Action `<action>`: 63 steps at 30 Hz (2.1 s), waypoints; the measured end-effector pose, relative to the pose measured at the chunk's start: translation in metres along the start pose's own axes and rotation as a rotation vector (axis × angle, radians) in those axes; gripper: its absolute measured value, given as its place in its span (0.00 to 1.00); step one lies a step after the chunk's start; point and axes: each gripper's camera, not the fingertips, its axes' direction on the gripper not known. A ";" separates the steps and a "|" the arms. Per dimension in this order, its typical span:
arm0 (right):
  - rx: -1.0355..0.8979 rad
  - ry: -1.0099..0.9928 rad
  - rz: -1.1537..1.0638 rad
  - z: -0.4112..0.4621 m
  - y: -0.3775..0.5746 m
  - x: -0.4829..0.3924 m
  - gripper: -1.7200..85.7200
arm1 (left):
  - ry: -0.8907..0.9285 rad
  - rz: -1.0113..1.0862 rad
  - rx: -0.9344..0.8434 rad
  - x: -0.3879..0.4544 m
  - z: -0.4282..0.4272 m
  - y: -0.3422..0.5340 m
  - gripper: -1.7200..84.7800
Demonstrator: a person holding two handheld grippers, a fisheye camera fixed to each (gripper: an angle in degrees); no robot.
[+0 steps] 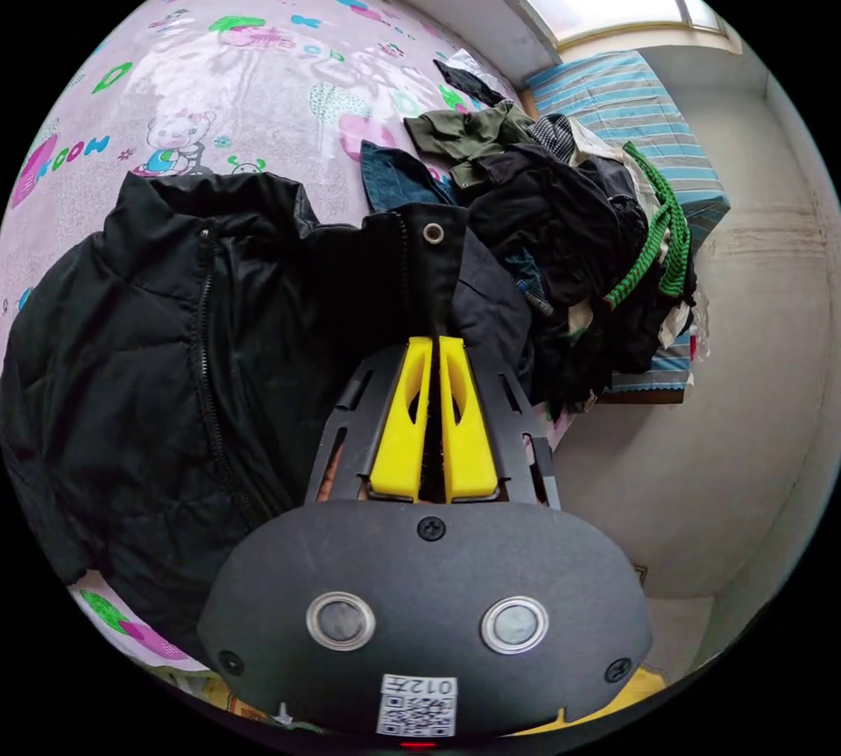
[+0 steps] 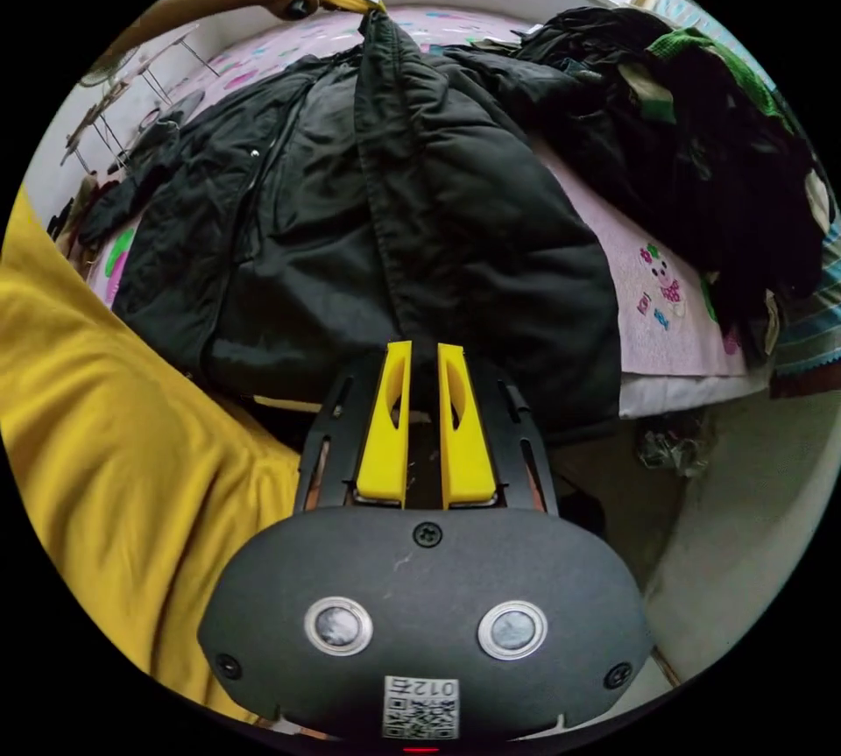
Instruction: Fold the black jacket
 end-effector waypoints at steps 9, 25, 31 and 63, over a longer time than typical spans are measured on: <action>-0.083 0.141 0.039 0.031 0.013 -0.028 0.09 | -0.015 0.051 -0.024 0.021 -0.010 -0.017 0.02; -0.178 0.222 -0.163 0.065 -0.008 -0.049 0.04 | 0.057 0.044 -0.041 0.026 -0.015 -0.038 0.02; -0.226 0.278 -0.167 0.055 -0.023 -0.025 0.03 | 0.046 0.083 -0.062 0.031 -0.018 -0.045 0.02; -0.488 -0.748 -0.485 0.116 -0.197 -0.046 0.02 | -0.146 0.191 -0.222 -0.073 -0.030 -0.086 0.02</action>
